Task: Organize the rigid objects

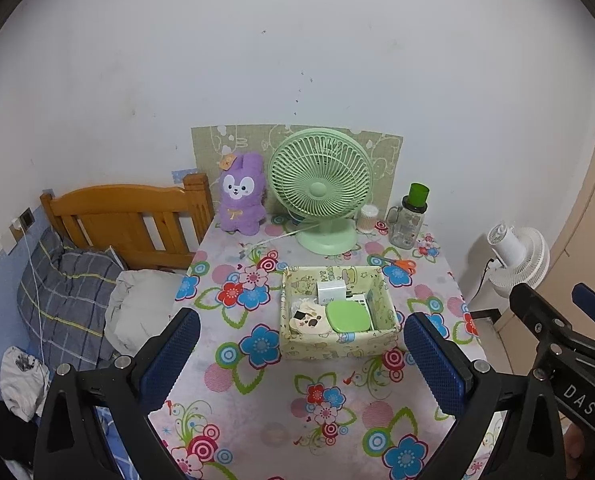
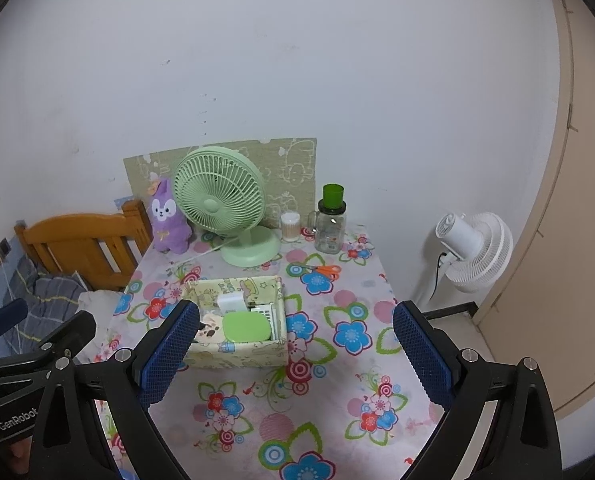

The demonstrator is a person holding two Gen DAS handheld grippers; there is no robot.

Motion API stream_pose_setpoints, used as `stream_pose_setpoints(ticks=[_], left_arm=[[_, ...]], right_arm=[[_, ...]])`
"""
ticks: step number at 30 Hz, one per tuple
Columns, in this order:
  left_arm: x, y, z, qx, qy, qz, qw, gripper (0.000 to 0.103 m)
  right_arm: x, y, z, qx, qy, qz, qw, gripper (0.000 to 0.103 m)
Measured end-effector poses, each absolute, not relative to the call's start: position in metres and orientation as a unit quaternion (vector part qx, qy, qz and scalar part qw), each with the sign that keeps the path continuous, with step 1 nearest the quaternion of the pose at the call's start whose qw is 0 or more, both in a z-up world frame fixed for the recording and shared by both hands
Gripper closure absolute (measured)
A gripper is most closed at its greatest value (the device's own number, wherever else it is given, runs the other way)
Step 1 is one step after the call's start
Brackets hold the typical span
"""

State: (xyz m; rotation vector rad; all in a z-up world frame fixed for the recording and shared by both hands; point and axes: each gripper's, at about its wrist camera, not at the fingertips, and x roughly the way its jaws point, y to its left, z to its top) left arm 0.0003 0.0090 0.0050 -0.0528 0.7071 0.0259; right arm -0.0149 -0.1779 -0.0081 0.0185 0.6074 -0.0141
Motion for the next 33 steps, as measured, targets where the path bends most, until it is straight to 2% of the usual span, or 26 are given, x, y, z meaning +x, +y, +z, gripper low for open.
stream_pose_setpoints(ticks=[33], left_arm=[[0.0071, 0.0142, 0.0042, -0.020, 0.344, 0.030, 0.938, 0.000]], right_arm=[[-0.0089, -0.1731, -0.0096, -0.006, 0.287, 0.008, 0.958, 0.004]])
